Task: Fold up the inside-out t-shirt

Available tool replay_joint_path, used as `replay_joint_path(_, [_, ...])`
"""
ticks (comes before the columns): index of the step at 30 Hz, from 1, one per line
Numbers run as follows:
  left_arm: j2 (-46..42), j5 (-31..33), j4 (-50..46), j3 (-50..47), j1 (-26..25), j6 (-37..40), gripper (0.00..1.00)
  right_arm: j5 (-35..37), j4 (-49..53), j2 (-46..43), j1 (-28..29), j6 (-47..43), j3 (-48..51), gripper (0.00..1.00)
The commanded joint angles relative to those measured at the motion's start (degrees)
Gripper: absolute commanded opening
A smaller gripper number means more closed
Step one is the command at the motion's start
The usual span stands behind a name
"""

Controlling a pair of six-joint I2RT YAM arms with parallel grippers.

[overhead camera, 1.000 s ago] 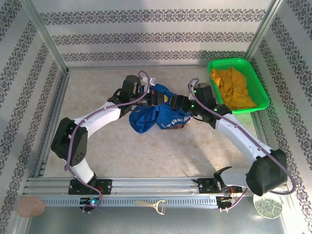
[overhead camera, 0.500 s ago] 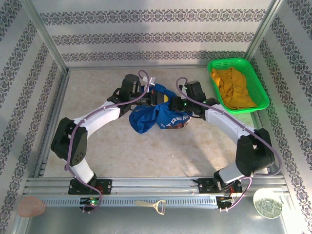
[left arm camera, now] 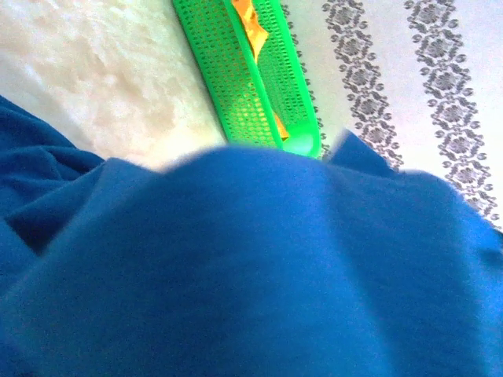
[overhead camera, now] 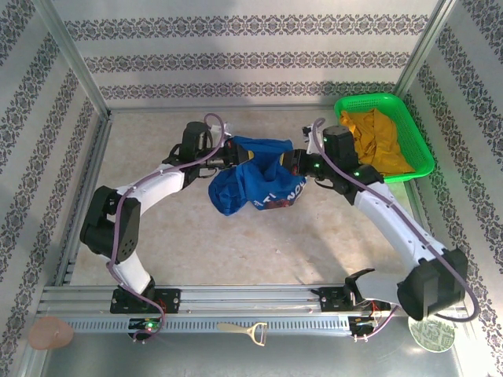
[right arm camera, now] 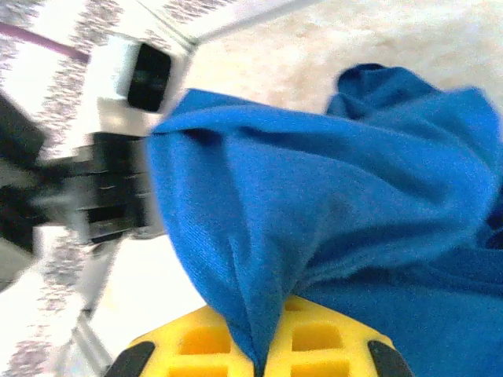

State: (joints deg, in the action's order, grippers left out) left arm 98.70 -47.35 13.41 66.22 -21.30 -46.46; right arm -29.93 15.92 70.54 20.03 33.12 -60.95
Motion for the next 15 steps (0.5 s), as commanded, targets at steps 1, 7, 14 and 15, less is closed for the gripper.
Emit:
replay_joint_path(1, [3.5, 6.4, -4.0, 2.3, 0.9, 1.6, 0.27, -8.6, -8.7, -1.1, 0.5, 7.4, 3.4, 0.00])
replay_joint_path(7, [3.7, 10.1, -9.8, 4.7, 1.1, 6.2, 0.48, -9.6, -18.2, -0.3, -2.8, 13.1, 6.9, 0.00])
replay_joint_path(14, [-7.7, 11.9, -17.9, 1.9, 0.8, 8.1, 0.59, -12.1, -22.8, 0.9, -6.8, 15.5, 9.1, 0.00])
replay_joint_path(15, [-8.8, 12.7, -18.6, 2.1, 0.4, 7.2, 0.59, -12.1, -22.7, 0.8, -6.9, 15.5, 9.2, 0.00])
